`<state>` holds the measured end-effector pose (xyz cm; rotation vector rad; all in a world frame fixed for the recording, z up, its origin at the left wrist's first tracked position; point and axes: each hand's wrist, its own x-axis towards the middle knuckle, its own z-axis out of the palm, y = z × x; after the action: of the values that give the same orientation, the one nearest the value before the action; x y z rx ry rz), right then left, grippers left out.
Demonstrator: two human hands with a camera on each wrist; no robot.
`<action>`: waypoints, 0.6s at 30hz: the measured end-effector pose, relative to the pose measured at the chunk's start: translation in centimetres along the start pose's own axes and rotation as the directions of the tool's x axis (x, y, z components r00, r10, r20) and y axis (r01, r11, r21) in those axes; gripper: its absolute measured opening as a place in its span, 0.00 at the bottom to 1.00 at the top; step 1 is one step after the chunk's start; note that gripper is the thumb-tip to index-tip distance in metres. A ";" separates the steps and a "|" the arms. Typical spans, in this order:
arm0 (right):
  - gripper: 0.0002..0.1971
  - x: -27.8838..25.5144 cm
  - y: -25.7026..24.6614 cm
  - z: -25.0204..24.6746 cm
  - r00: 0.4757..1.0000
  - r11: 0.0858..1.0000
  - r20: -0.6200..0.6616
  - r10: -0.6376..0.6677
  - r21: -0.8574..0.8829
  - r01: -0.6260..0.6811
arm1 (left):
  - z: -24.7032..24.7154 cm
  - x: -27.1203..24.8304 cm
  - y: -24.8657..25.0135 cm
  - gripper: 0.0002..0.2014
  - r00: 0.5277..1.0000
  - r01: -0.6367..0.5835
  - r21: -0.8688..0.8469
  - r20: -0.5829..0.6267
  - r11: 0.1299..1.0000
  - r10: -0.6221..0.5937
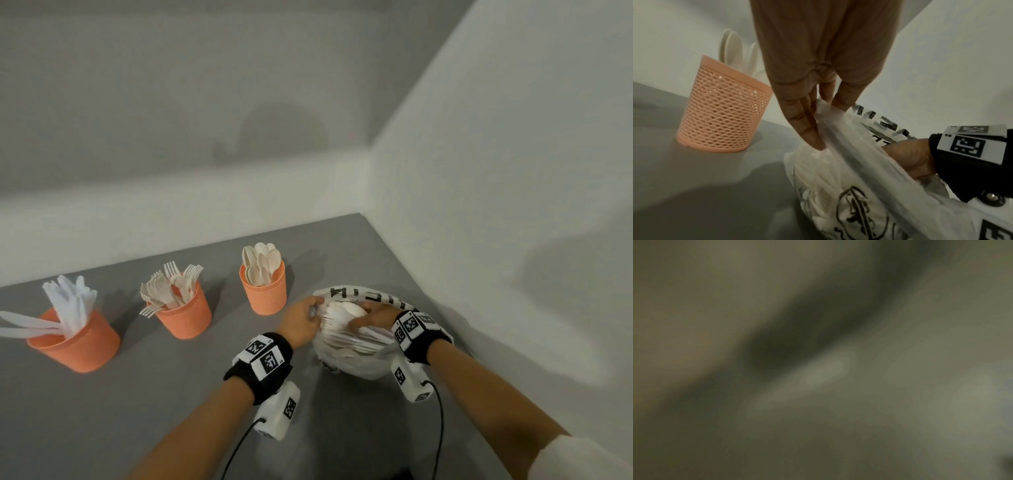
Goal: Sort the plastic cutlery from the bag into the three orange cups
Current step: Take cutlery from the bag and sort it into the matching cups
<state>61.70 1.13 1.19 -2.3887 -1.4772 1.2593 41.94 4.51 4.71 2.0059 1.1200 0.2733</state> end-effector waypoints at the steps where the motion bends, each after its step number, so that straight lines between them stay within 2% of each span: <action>1: 0.43 -0.2 0.1 -0.2 1.000 1.000 0.005 0.013 -0.003 -0.013 | 0.0 0.0 0.1 0.21 1.000 -0.002 0.000 -0.004 1.000 0.002; 3: 0.42 -0.3 0.3 -0.2 1.000 1.000 0.000 0.016 -0.005 -0.016 | 0.2 0.0 0.2 0.21 1.000 -0.005 0.002 -0.008 1.000 0.005; 7: 0.33 -0.5 0.7 0.1 0.999 0.998 0.003 0.053 0.024 -0.053 | 0.5 -0.4 0.3 0.21 1.000 0.000 0.019 -0.023 1.000 0.001; 12: 0.40 -0.8 0.3 0.0 0.998 0.999 -0.056 0.003 0.041 0.000 | 0.4 -0.4 0.5 0.21 0.998 0.012 -0.003 -0.063 1.000 -0.012; 18: 0.34 -1.9 0.0 0.2 0.993 0.997 -0.100 -0.066 0.030 0.070 | 1.0 0.1 1.2 0.23 0.989 0.059 -0.002 -0.138 0.998 -0.059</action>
<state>61.17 -0.42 2.21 -2.3224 -1.4836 1.1254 43.30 3.71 4.94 1.9767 1.2639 0.3849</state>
